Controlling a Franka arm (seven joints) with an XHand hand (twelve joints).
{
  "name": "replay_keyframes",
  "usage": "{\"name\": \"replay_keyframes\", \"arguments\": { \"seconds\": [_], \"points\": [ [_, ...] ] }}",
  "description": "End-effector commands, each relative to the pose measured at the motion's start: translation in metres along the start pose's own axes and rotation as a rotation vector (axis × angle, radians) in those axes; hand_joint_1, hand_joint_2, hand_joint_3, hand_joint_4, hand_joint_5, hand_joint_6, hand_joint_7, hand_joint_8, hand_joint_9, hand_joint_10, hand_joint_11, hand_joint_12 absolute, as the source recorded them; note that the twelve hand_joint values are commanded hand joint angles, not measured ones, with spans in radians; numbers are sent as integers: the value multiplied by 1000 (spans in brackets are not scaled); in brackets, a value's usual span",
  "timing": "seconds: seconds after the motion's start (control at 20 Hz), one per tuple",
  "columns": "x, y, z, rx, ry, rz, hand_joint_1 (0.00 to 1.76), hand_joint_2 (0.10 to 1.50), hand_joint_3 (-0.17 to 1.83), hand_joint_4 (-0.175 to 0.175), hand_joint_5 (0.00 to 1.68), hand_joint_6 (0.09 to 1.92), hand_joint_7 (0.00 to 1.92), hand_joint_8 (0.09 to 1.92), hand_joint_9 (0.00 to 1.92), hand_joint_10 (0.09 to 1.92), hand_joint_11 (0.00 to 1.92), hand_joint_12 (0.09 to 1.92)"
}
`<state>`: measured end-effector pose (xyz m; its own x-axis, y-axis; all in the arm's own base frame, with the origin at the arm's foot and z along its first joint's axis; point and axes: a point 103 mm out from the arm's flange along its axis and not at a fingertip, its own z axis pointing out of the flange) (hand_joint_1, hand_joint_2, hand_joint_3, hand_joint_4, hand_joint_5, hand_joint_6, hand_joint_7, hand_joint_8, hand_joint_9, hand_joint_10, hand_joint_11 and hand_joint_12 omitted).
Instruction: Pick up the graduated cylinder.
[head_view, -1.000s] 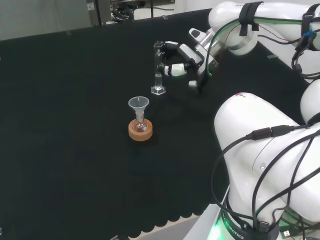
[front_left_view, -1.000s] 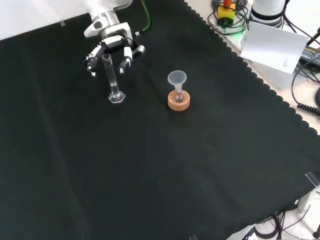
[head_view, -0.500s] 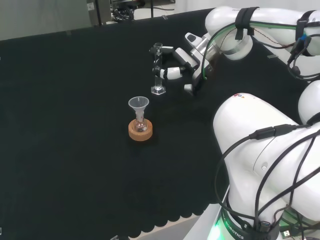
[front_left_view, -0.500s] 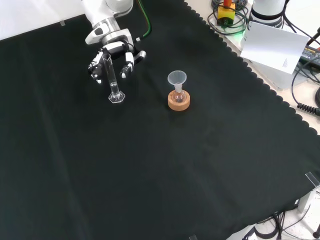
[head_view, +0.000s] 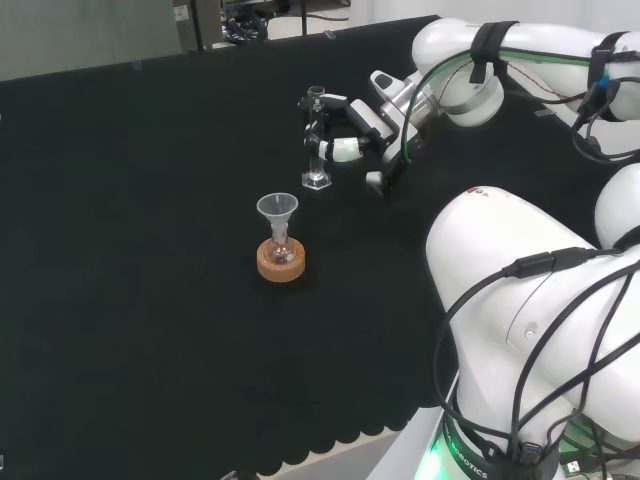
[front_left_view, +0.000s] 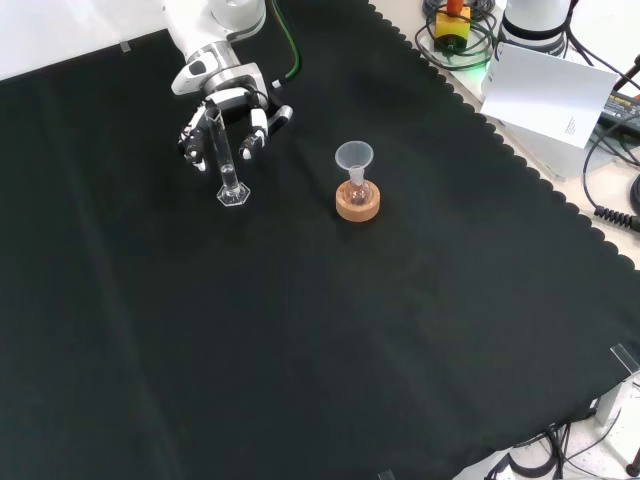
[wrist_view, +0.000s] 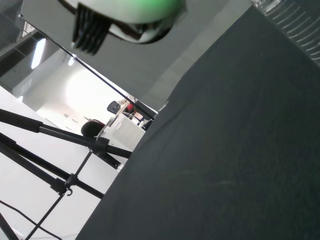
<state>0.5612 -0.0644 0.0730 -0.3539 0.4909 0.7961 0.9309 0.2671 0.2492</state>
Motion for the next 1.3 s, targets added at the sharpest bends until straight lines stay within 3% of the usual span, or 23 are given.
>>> {"name": "replay_keyframes", "arguments": {
  "seconds": [0.05,0.6,1.3],
  "points": [
    [-1,-1,2,1,17,4,1023,619,694,-42,526,353,642,566,886,414,527,1250],
    [-4,0,6,-3,27,15,1030,703,659,-25,605,551,694,583,979,378,627,1203],
    [-5,-1,7,-16,48,18,1040,740,644,-14,650,614,751,567,1022,348,702,1160]
  ]
}}
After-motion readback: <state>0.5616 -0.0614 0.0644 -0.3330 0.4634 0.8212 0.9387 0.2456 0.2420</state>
